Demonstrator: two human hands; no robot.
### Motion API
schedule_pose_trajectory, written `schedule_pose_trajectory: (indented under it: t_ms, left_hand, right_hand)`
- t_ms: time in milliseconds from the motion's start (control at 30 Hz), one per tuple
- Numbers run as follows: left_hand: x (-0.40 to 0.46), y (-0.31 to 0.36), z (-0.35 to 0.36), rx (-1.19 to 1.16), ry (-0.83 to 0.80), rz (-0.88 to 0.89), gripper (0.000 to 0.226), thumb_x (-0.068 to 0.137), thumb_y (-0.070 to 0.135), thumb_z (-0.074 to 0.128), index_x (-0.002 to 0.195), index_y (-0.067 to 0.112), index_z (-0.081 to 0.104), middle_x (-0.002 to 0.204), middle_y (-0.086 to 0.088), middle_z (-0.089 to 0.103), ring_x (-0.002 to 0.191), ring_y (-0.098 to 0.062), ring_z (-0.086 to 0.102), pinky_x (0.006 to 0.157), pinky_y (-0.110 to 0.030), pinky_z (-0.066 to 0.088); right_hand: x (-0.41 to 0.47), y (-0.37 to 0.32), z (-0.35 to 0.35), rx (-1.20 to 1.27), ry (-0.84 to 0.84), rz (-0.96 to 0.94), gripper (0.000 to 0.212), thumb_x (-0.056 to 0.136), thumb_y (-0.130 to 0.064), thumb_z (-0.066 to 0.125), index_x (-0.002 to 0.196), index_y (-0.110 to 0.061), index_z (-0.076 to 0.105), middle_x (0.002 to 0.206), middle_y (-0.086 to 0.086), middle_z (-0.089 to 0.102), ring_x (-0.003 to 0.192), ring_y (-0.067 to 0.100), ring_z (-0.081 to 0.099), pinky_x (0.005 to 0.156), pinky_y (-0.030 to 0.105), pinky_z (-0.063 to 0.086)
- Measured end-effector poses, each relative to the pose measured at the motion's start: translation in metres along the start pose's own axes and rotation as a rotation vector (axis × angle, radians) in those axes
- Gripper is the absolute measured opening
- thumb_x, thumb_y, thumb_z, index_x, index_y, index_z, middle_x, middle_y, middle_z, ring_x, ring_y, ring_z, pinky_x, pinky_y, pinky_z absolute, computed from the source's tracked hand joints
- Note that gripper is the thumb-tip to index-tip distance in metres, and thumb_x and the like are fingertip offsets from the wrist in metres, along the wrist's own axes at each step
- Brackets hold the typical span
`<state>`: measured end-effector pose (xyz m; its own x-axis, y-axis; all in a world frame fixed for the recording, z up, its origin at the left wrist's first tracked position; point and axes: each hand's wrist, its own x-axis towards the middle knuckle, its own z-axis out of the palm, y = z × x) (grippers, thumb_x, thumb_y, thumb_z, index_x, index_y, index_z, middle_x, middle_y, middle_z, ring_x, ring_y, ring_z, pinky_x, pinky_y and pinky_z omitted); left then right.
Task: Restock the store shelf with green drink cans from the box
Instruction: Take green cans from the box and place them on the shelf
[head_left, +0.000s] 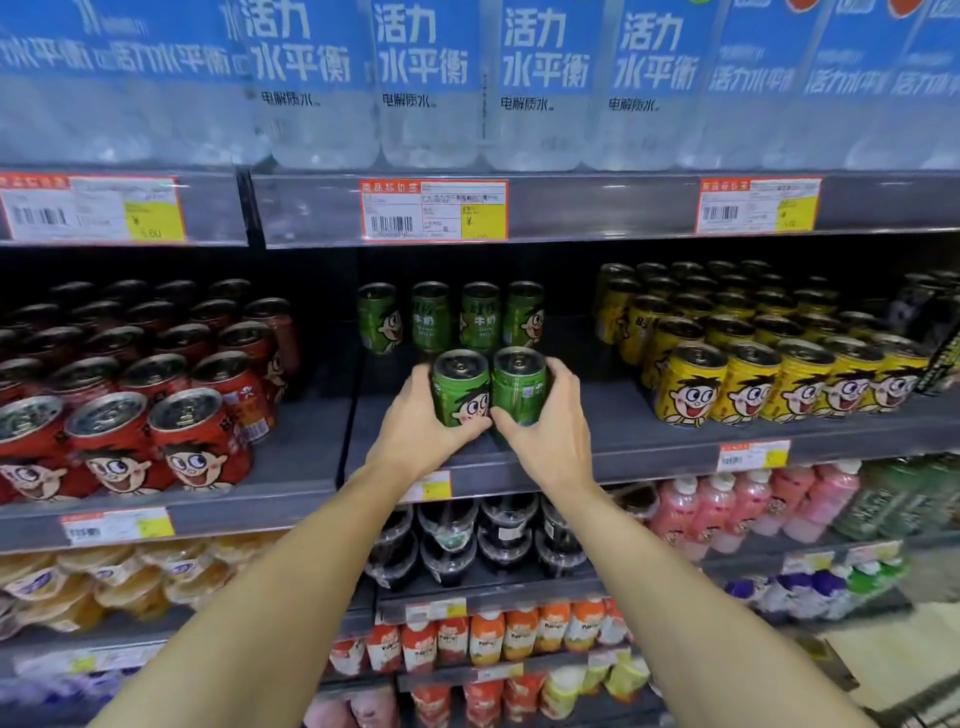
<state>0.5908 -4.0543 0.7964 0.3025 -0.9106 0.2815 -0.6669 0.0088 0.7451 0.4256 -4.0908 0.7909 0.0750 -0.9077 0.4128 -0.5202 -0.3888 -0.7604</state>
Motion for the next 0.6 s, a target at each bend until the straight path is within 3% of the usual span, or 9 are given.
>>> schedule_pose_trajectory:
  t_ms: [200,367,600]
  left_hand:
    - [-0.003,-0.002,0.002,0.037,-0.009,0.013,0.076,0.068,0.053,0.077,0.128,0.030,0.037,0.125,0.004,0.054,0.114,-0.018,0.055,0.094,-0.039,0.049]
    - [-0.003,-0.001,0.002,0.048,-0.006,0.005,0.078,0.069,0.051,0.079,0.130,0.028,0.038,0.126,0.003,0.054,0.114,-0.018,0.054,0.094,-0.036,0.047]
    - [0.003,-0.003,0.001,0.040,-0.025,-0.041,0.069,0.060,0.056,0.081,0.111,0.032,0.040,0.114,0.006,0.057,0.102,-0.016,0.060,0.088,-0.041,0.052]
  right_hand:
    - [0.011,-0.001,0.001,-0.015,0.036,0.078,0.079,0.074,-0.033,0.081,0.137,-0.022,0.035,0.129,0.000,0.044,0.120,0.023,0.050,0.093,0.044,0.048]
    - [0.028,0.007,-0.008,-0.065,0.063,0.119,0.081,0.075,-0.026,0.080,0.141,-0.015,0.035,0.130,0.008,0.044,0.121,0.027,0.047,0.093,0.036,0.042]
    - [0.067,0.020,-0.011,-0.083,0.028,0.223,0.088,0.073,-0.023,0.081,0.145,-0.014,0.032,0.134,0.014,0.043,0.123,0.035,0.047,0.097,0.043,0.045]
